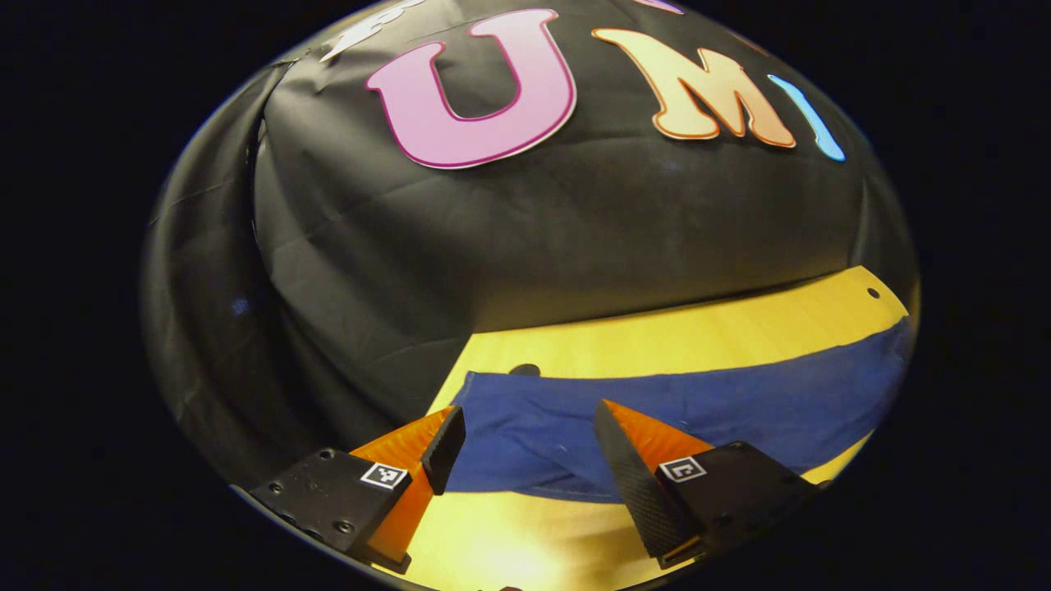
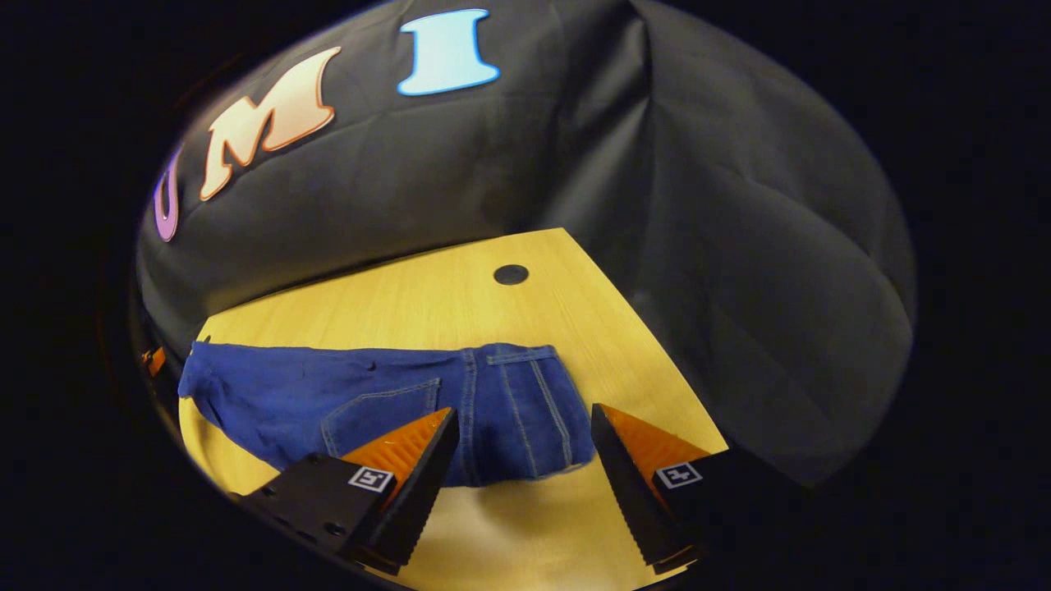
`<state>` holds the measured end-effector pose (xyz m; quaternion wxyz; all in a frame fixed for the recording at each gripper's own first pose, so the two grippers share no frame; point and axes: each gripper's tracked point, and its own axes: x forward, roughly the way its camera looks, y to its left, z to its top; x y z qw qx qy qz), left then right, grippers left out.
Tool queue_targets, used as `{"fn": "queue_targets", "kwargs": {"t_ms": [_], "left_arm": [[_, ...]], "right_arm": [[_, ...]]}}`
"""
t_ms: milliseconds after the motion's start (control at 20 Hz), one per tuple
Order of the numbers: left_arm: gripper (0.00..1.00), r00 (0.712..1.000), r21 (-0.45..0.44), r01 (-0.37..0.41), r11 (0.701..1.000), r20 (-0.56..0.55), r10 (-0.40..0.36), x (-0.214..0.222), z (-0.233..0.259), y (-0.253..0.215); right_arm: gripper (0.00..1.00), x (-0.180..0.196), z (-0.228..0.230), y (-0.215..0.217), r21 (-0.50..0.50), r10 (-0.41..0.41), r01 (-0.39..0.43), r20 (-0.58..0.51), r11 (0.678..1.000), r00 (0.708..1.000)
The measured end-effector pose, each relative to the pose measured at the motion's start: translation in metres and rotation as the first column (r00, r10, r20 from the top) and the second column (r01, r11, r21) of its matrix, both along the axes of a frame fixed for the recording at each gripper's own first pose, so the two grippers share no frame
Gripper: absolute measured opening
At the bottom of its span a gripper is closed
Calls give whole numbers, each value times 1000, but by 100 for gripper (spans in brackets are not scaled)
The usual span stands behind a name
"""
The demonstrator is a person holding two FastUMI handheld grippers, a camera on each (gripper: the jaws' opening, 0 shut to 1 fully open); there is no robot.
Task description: Grasp the waist and the cuffs of the jeans and fold them to make the two legs overlap; first hold the waist and fold one-third of the jeans toward the cuffs, then hold the cuffs and fold the remaining one-third in the same direction to finish folding.
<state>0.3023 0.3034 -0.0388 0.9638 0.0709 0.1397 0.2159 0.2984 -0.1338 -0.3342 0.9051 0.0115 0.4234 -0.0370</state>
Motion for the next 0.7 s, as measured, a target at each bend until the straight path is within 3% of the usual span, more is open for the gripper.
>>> {"fn": "queue_targets", "kwargs": {"t_ms": [200,250,300,350,550,600,650,700], "left_arm": [[95,1000,-33,19,999,11,-19,-4,26,0],[89,1000,-41,17,999,17,-17,-7,25,-2],[96,1000,-50,15,999,20,-14,-10,23,-5],[95,1000,-56,8,998,20,-7,-14,22,-10],[95,999,-78,-43,996,2,43,-38,10,-9],[95,998,-85,-58,995,-8,58,-43,6,-6],[95,997,-87,-75,993,-15,74,-50,4,-2],[95,996,-88,-89,992,-18,88,-56,2,0]], "right_arm": [[96,-4,-27,-7,92,-25,30,-58,995,998],[96,-4,-34,-8,109,-24,31,-68,994,997],[99,-3,-39,-9,121,-22,31,-80,992,997],[96,-4,-42,-8,140,-19,32,-93,990,995],[97,-2,-52,-7,191,-4,25,-109,981,994],[89,-5,-55,-3,203,10,14,-119,979,993],[91,-7,-58,2,211,22,6,-129,977,991],[75,-6,-60,4,221,29,0,-125,975,992]]}}
